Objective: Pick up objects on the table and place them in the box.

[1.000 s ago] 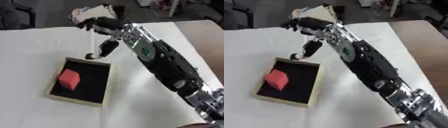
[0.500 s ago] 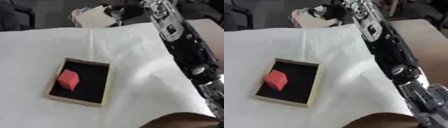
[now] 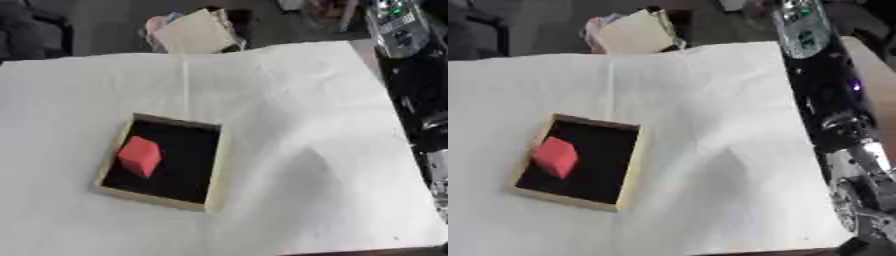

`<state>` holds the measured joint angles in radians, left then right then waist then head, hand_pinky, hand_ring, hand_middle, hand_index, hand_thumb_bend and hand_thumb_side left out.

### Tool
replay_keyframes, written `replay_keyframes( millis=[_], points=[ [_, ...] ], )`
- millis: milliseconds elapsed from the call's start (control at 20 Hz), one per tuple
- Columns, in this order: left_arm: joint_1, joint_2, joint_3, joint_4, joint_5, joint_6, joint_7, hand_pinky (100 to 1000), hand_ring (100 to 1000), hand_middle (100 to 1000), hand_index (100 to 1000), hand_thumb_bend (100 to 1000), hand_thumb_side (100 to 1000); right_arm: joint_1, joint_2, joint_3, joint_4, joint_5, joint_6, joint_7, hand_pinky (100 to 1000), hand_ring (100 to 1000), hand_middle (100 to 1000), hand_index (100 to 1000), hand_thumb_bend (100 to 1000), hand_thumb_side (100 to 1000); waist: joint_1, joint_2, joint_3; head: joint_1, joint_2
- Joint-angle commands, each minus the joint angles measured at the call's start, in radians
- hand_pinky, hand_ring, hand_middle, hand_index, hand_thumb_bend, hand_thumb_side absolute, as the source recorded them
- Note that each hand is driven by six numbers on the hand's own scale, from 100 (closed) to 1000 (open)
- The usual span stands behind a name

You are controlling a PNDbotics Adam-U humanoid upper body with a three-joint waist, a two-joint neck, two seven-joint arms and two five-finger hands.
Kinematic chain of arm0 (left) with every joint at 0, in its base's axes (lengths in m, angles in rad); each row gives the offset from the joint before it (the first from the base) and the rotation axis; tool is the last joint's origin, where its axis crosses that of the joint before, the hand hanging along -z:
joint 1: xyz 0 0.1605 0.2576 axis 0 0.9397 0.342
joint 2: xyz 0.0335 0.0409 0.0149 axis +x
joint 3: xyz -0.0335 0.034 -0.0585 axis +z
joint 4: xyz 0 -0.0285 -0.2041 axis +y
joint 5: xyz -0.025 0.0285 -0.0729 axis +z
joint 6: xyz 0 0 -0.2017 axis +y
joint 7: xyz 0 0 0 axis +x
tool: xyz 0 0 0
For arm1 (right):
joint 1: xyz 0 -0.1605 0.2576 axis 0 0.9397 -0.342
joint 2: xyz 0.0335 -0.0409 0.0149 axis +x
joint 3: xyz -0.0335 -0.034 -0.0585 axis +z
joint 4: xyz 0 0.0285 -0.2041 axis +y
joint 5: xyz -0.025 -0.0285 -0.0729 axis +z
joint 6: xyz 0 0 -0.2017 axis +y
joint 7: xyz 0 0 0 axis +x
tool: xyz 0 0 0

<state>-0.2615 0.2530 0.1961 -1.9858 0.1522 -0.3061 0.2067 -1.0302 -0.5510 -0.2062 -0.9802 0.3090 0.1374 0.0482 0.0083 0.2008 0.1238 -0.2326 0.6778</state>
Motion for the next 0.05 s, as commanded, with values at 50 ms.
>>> replay_keyframes(
  millis=[50],
  points=[
    [0.0,0.014,0.005,-0.014,-0.004,0.005,0.002,800,617,636,805,251,447,-0.002,-0.035,-0.082,0.031,-0.054,0.008,-0.05,467,667,724,885,309,460,-0.002,-0.026,0.001,0.017,0.025]
  ],
)
